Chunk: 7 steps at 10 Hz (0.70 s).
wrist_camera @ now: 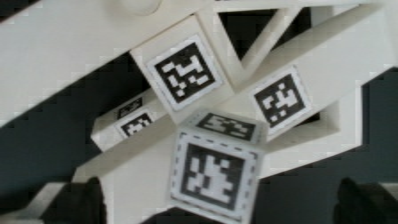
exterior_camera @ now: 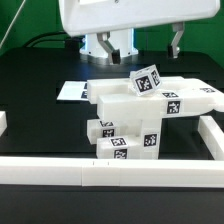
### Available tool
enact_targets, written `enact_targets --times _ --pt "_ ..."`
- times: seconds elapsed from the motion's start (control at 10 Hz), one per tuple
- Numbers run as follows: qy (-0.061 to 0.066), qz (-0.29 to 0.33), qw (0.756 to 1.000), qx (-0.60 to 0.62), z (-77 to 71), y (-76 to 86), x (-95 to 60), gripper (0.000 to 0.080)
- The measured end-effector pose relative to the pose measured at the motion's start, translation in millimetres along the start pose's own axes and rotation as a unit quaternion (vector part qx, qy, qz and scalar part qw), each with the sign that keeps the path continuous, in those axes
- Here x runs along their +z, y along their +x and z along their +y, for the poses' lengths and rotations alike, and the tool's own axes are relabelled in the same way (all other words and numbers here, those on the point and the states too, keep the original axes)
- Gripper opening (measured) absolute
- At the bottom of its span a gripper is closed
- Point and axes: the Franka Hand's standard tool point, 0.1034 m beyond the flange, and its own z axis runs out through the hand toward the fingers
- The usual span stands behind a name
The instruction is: Assemble chair
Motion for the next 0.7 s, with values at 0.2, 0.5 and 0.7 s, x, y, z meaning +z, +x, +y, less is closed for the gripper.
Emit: enact_targets --times 0.2,0.5,0.7 --pt "0.0 0.01 1.0 -0.005 -4.4 1.6 1.7 0.0649" --pt "-0.001 0.012 1.0 -0.004 -2.9 3.0 5.0 0.0649" --pt "-0.001 0.012 1.0 -0.004 -4.2 5.0 7.6 0.0649"
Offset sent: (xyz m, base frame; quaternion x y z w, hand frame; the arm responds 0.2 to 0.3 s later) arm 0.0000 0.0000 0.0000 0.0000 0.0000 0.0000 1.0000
